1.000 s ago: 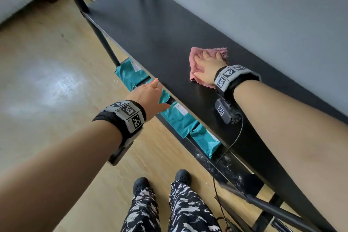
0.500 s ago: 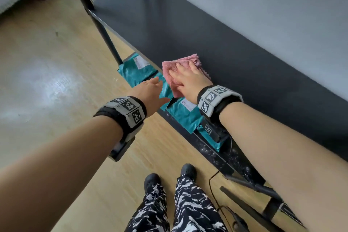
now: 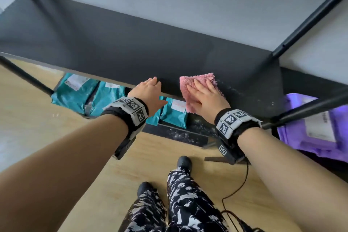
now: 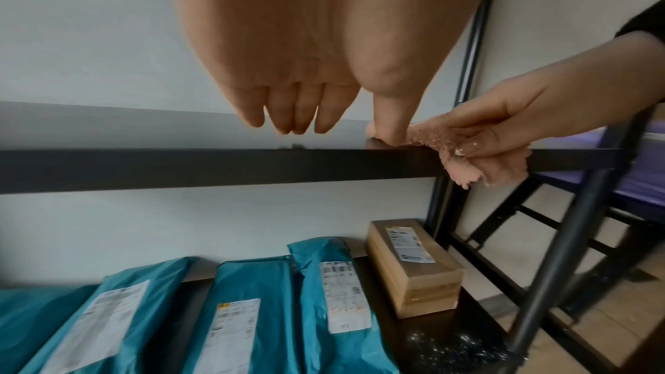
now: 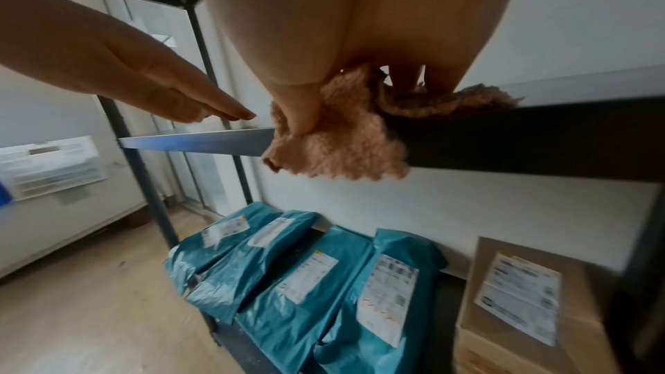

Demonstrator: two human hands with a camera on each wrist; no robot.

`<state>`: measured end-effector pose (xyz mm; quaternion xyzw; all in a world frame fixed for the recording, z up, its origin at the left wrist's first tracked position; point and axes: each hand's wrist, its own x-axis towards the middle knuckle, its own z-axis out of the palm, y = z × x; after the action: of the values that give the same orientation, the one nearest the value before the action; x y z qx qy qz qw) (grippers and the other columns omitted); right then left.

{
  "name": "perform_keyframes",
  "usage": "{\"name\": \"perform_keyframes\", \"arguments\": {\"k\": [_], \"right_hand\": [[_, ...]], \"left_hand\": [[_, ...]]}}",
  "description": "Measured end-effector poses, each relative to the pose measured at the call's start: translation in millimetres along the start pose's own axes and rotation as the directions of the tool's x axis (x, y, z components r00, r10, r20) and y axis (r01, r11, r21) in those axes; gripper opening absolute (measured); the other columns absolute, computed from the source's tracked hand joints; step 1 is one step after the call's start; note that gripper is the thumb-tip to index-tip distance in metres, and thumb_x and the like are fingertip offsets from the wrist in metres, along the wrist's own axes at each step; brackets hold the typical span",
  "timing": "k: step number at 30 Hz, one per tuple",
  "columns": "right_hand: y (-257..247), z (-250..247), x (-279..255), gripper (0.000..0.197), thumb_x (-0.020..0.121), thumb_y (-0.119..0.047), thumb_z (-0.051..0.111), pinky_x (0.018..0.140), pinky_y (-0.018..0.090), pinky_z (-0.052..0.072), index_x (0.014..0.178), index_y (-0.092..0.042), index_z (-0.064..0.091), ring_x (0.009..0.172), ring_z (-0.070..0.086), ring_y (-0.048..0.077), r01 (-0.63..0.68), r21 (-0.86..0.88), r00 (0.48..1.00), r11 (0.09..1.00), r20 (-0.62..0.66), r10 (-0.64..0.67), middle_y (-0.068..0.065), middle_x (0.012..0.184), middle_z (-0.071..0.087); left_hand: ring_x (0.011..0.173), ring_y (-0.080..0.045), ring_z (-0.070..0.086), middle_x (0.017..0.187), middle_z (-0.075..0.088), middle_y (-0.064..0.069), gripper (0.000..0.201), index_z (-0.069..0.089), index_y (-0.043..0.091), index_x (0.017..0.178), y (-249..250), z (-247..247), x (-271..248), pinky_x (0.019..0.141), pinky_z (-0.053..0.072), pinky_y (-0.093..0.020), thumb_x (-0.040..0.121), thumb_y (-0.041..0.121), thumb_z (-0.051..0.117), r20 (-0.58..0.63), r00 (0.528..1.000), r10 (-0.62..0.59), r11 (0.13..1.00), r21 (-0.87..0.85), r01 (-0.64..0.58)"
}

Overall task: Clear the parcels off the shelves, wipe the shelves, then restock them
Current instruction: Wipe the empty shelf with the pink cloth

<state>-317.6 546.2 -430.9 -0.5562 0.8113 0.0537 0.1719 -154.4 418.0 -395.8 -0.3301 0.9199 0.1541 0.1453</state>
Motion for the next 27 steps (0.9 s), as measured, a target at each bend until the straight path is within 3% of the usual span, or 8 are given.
{"name": "perform_keyframes", "arguments": {"k": [6, 9, 12, 14, 18, 21, 25, 27], "right_hand": [[59.5, -6.4, 1.4, 0.06, 0.095, -0.056, 0.02, 0.117, 0.052, 0.004, 0.15, -0.036, 0.002, 0.144, -0.007, 0.035, -0.152, 0.029, 0.988, 0.988, 0.032, 0.151, -0.006, 0.159, -0.004], [93.1, -15.3, 32.4, 0.066, 0.092, -0.061, 0.021, 0.117, 0.054, 0.004, 0.15, -0.034, 0.001, 0.143, -0.007, 0.039, -0.24, -0.002, 0.969, 0.971, 0.058, 0.239, -0.003, 0.158, -0.006], [95.0, -27.7, 64.6, 0.071, 0.089, -0.062, 0.03, 0.115, 0.057, 0.005, 0.149, -0.036, 0.002, 0.142, -0.006, 0.042, -0.325, 0.019, 0.944, 0.945, 0.066, 0.323, -0.004, 0.158, -0.005], [76.1, -33.6, 77.8, 0.068, 0.091, -0.06, 0.032, 0.115, 0.058, 0.006, 0.149, -0.036, 0.004, 0.141, -0.004, 0.046, -0.257, 0.021, 0.965, 0.966, 0.057, 0.255, -0.002, 0.158, -0.003], [49.8, -33.5, 80.9, 0.063, 0.094, -0.057, 0.032, 0.116, 0.057, 0.004, 0.148, -0.04, 0.005, 0.141, -0.009, 0.044, 0.055, -0.01, 0.994, 0.998, 0.095, -0.053, -0.006, 0.159, -0.005], [71.4, -41.8, 82.4, 0.065, 0.092, -0.058, 0.035, 0.115, 0.057, 0.003, 0.148, -0.038, 0.008, 0.142, -0.01, 0.041, 0.099, -0.026, 0.989, 0.995, 0.116, -0.096, -0.004, 0.159, -0.004], [129.3, -50.8, 94.9, 0.065, 0.094, -0.051, 0.037, 0.116, 0.053, 0.005, 0.149, -0.023, 0.017, 0.144, 0.008, 0.034, -0.119, 0.037, 0.993, 0.992, -0.014, 0.12, 0.008, 0.156, 0.014], [152.1, -48.9, 110.3, 0.07, 0.092, -0.053, 0.042, 0.116, 0.054, 0.007, 0.15, -0.025, 0.016, 0.144, 0.007, 0.033, -0.208, 0.133, 0.976, 0.969, -0.035, 0.215, 0.009, 0.158, 0.01]], "left_hand": [[0.146, -0.02, 0.01, 0.158, 0.008, -0.004, 0.071, 0.017, 0.011, 0.149, 35.9, 9.8, 16.3, 0.118, 0.015, -0.034, 0.094, 0.047, 0.045, 0.032, 0.996, 0.087, 0.996, 0.023, -0.087], [0.146, -0.02, 0.008, 0.159, 0.005, -0.005, 0.074, 0.013, 0.011, 0.15, 39.2, 6.1, 27.2, 0.118, 0.013, -0.034, 0.094, 0.049, 0.044, 0.038, 0.998, 0.053, 0.998, 0.027, -0.054], [0.146, -0.021, 0.007, 0.158, 0.003, -0.007, 0.082, 0.009, 0.009, 0.15, 40.1, 1.9, 38.4, 0.119, 0.015, -0.035, 0.091, 0.053, 0.046, 0.06, 0.998, -0.027, 0.999, 0.04, 0.025], [0.146, -0.022, 0.008, 0.158, 0.003, -0.008, 0.088, 0.008, 0.009, 0.15, 41.8, -0.8, 46.0, 0.118, 0.017, -0.037, 0.088, 0.056, 0.049, 0.068, 0.994, -0.08, 0.995, 0.061, 0.076], [0.146, -0.025, 0.009, 0.158, 0.003, -0.013, 0.108, 0.007, 0.004, 0.149, 47.7, -7.1, 63.0, 0.118, 0.018, -0.038, 0.076, 0.069, 0.054, 0.088, 0.984, -0.157, 0.983, 0.111, 0.147], [0.146, -0.027, 0.007, 0.157, 0.003, -0.016, 0.12, 0.008, 0.002, 0.149, 57.5, -12.3, 78.6, 0.118, 0.018, -0.04, 0.067, 0.075, 0.057, 0.1, 0.976, -0.195, 0.977, 0.113, 0.183], [0.146, -0.028, 0.007, 0.157, 0.002, -0.017, 0.126, 0.008, 0.002, 0.149, 65.6, -16.1, 91.2, 0.117, 0.02, -0.041, 0.062, 0.079, 0.057, 0.119, 0.966, -0.229, 0.967, 0.138, 0.212], [0.146, -0.027, 0.006, 0.157, 0.001, -0.015, 0.126, 0.005, 0.004, 0.149, 64.8, -15.5, 93.0, 0.116, 0.021, -0.041, 0.063, 0.079, 0.056, 0.134, 0.963, -0.235, 0.964, 0.155, 0.214]]}}
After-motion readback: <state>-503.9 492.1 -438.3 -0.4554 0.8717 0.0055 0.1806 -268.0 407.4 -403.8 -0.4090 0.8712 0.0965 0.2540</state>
